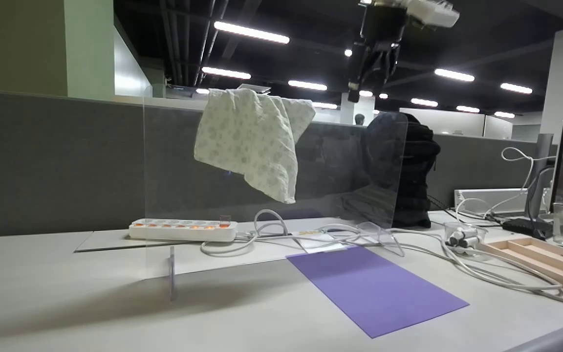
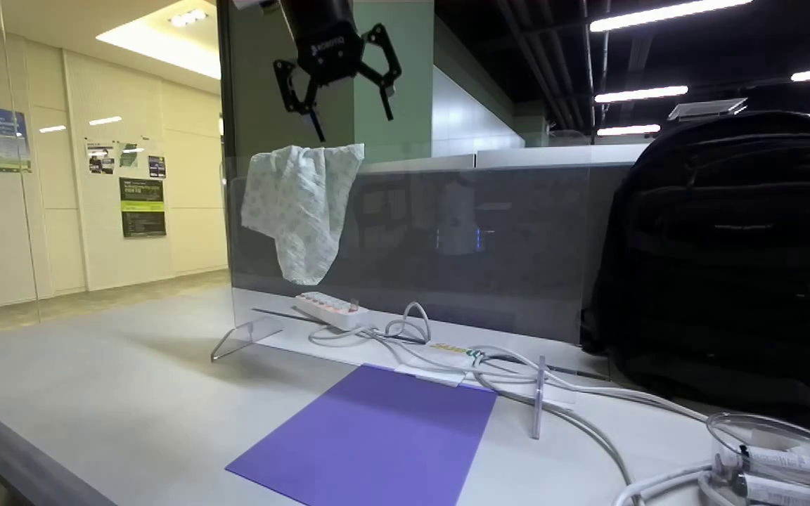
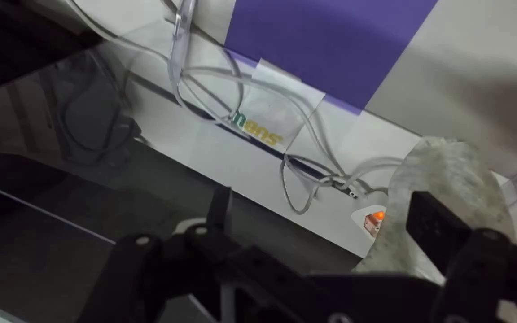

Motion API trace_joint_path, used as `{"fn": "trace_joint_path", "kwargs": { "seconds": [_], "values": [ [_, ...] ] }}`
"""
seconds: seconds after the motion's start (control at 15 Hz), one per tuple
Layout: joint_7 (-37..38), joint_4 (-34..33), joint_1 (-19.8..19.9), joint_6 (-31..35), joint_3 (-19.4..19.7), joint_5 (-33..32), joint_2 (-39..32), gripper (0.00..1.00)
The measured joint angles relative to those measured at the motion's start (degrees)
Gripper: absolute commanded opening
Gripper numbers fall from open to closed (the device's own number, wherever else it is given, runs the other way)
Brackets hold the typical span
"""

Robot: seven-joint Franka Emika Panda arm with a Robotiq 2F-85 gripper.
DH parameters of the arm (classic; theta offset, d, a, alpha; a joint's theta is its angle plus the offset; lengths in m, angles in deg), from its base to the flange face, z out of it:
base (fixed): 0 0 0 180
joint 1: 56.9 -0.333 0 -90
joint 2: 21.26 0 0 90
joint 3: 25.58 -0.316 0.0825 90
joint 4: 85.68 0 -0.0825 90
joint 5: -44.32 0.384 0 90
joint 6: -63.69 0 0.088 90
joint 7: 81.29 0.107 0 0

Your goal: Take the cloth and put it on the table

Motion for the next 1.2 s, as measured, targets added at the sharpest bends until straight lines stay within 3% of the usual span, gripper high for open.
{"fn": "trace_joint_path", "kwargs": {
  "seconds": [0.2, 0.53, 0.73, 0.93, 1.2],
  "values": [
    [2.6, -1.0, 0.1, 6.7, -1.1, -0.7, -7.6, 1.0],
    [3.2, -1.7, 0.3, 7.0, -1.1, 0.1, -8.2, 1.0],
    [3.1, -0.5, -1.5, 8.0, -1.2, 6.1, -8.9, 1.0],
    [1.3, 0.1, -6.1, 8.0, -1.2, 15.7, -9.3, 1.0],
    [1.1, 0.1, -7.3, 8.0, -0.9, 17.2, -9.3, 1.0]
  ]
}}
